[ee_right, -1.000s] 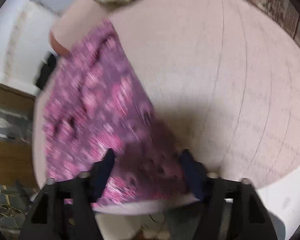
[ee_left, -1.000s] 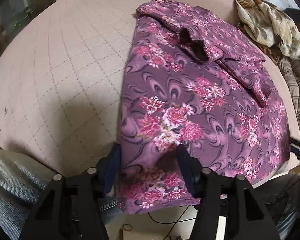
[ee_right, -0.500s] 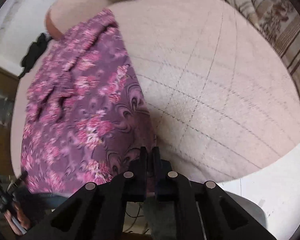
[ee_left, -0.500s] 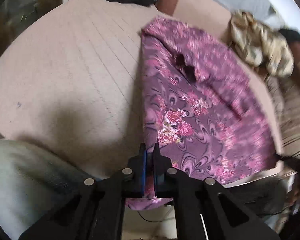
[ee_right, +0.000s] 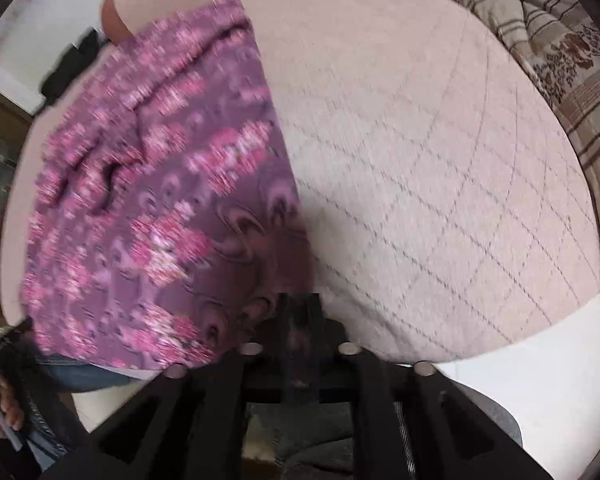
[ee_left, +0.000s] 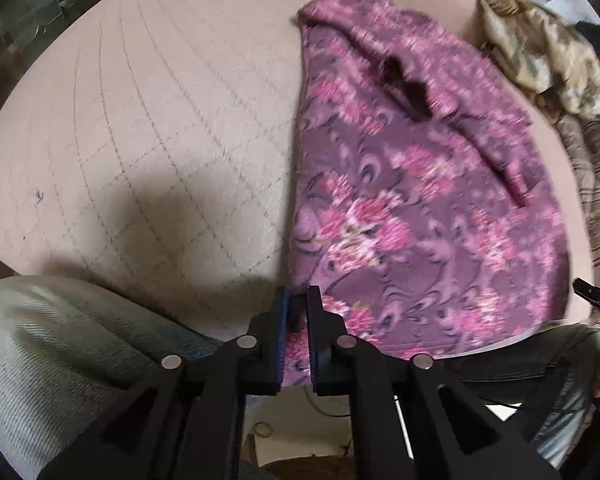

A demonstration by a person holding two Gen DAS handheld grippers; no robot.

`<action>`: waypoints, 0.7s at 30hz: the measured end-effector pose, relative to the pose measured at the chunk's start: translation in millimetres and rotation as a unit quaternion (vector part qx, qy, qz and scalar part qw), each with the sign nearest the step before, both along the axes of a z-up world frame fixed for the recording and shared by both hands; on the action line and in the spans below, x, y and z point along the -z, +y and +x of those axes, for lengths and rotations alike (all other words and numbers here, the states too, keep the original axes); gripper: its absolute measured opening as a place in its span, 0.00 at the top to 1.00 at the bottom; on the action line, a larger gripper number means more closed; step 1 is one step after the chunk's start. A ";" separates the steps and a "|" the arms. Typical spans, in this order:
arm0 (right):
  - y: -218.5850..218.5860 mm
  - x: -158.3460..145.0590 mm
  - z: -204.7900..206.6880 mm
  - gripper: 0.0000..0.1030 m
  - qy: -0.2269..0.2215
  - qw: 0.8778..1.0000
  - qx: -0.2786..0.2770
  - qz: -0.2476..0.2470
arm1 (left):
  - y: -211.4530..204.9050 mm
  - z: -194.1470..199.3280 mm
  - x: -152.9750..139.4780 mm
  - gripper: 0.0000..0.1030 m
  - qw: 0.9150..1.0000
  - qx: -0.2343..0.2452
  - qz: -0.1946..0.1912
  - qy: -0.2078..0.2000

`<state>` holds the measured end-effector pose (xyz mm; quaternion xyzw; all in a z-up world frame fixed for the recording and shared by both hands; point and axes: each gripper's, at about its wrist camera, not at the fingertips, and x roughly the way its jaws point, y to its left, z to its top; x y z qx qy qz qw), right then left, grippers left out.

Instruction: Fold small clothes

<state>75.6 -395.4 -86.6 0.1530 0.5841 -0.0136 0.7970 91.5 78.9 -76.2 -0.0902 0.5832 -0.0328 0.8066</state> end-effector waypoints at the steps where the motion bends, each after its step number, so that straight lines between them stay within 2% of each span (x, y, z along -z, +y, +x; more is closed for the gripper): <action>1: -2.5 -7.1 -3.4 0.57 -0.023 1.000 0.004 0.009 | 0.2 -3.9 -8.5 0.90 1.000 0.000 -0.007 -0.016; 3: -6.1 -21.3 -10.5 0.48 -0.071 0.997 0.010 0.023 | 0.7 -11.3 -26.2 0.71 0.998 0.005 -0.021 -0.054; 4: -6.7 -27.6 -14.6 0.41 -0.095 0.995 0.011 0.035 | -0.9 -13.3 -32.3 0.51 0.998 0.005 -0.016 -0.065; 5: -7.3 -35.8 -19.6 0.38 -0.121 0.991 0.013 0.050 | -1.3 -16.0 -36.6 0.45 0.997 0.003 -0.008 -0.074; 7: -6.1 -42.4 -21.5 0.36 -0.141 0.988 0.020 0.058 | -2.3 -19.2 -43.3 0.45 0.996 0.002 0.007 -0.092; 9: -2.3 -44.9 -18.1 0.36 -0.150 0.986 0.023 0.063 | -4.0 -17.3 -42.5 0.45 0.995 -0.002 0.011 -0.094; 15: -0.4 -50.5 -16.8 0.35 -0.175 0.981 0.028 0.083 | 0.9 -11.5 -48.1 0.44 0.995 -0.008 -0.004 -0.099; 18: -5.1 -53.6 -21.5 0.28 -0.192 0.976 0.025 0.101 | -3.5 -3.1 -58.7 0.43 0.994 -0.011 -0.006 -0.107; 21: -6.9 -54.9 -22.0 0.26 -0.202 0.972 0.025 0.115 | -9.7 5.0 -69.7 0.42 0.993 -0.010 -0.004 -0.117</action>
